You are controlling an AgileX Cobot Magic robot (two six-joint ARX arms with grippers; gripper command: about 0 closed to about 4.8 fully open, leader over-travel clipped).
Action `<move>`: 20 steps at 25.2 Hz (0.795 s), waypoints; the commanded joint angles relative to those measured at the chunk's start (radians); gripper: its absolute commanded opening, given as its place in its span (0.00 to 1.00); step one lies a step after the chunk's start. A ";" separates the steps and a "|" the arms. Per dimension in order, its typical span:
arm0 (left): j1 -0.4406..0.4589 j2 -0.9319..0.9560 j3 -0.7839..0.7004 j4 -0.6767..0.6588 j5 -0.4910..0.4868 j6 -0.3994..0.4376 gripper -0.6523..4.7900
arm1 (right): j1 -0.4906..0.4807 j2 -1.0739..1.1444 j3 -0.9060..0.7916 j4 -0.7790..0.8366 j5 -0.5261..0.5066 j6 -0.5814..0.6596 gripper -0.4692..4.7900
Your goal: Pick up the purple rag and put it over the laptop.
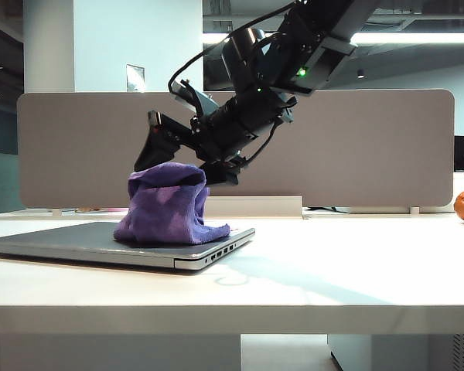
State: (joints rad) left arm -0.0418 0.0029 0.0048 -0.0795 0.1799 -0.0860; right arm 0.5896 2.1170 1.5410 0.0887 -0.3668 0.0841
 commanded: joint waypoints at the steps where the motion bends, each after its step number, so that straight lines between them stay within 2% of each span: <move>1: -0.001 0.001 0.003 0.006 0.008 -0.002 0.11 | 0.003 -0.010 0.005 0.050 0.005 -0.002 1.00; 10: -0.001 0.001 0.003 0.006 0.008 -0.031 0.11 | 0.002 -0.019 0.081 0.018 0.012 -0.003 1.00; 16: -0.001 0.001 0.004 0.007 0.008 -0.031 0.11 | -0.018 -0.049 0.094 -0.008 0.105 -0.010 1.00; 17: -0.001 0.001 0.004 0.007 0.008 -0.031 0.11 | -0.024 -0.053 0.094 -0.017 0.108 -0.010 0.93; 19: -0.001 0.001 0.004 0.007 0.008 -0.031 0.11 | -0.040 -0.066 0.094 -0.053 0.106 -0.010 0.53; 20: -0.001 0.001 0.004 0.007 0.008 -0.031 0.11 | -0.048 -0.073 0.094 -0.073 0.103 -0.010 0.38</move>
State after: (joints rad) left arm -0.0418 0.0032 0.0048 -0.0795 0.1822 -0.1131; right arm 0.5468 2.0605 1.6302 0.0368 -0.2619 0.0780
